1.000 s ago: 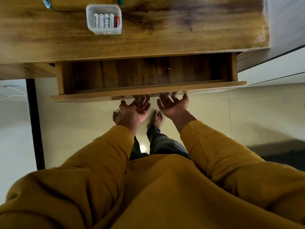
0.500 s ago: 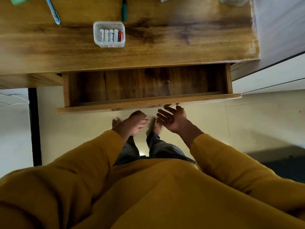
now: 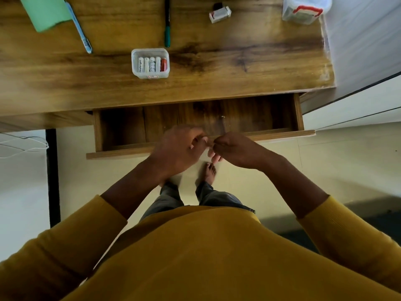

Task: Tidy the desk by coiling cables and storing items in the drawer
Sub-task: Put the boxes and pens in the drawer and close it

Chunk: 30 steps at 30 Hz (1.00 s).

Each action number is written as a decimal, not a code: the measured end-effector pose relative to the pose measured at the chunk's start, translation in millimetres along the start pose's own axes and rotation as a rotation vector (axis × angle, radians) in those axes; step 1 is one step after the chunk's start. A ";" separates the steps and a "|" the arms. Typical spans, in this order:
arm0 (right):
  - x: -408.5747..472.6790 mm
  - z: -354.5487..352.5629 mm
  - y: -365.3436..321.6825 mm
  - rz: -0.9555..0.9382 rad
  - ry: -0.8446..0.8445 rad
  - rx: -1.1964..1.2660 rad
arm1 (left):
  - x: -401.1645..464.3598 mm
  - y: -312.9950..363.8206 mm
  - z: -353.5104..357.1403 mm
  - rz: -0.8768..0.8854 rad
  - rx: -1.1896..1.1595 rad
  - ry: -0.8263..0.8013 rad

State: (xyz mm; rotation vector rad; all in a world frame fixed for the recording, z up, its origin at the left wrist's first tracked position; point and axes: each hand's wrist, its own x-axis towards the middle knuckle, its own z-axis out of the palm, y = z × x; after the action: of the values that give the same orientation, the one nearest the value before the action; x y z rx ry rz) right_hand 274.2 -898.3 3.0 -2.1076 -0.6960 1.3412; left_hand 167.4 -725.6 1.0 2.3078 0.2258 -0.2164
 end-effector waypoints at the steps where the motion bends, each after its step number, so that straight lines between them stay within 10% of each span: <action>1: -2.5 -6.3 -7.2 -0.053 0.036 -0.038 | 1.9 -3.8 -4.8 0.003 0.022 0.046; 6: 14.9 -22.7 -23.8 -0.199 0.279 -0.169 | 23.9 -35.9 -21.3 -0.122 0.105 -0.098; 15: 61.9 -11.8 -15.5 -0.005 -0.047 -0.539 | 46.9 -52.5 -13.9 -0.251 0.120 -0.361; 30: 70.3 -5.6 -13.4 0.100 -0.102 -0.494 | 55.9 -69.1 -11.4 -0.369 0.045 -0.550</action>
State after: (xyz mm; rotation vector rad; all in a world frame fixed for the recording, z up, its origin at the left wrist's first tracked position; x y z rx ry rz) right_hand 303.7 -842.2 -30.8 -2.4937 -1.0664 1.4496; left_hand 206.6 -665.5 -52.6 2.1373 0.3621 -1.0298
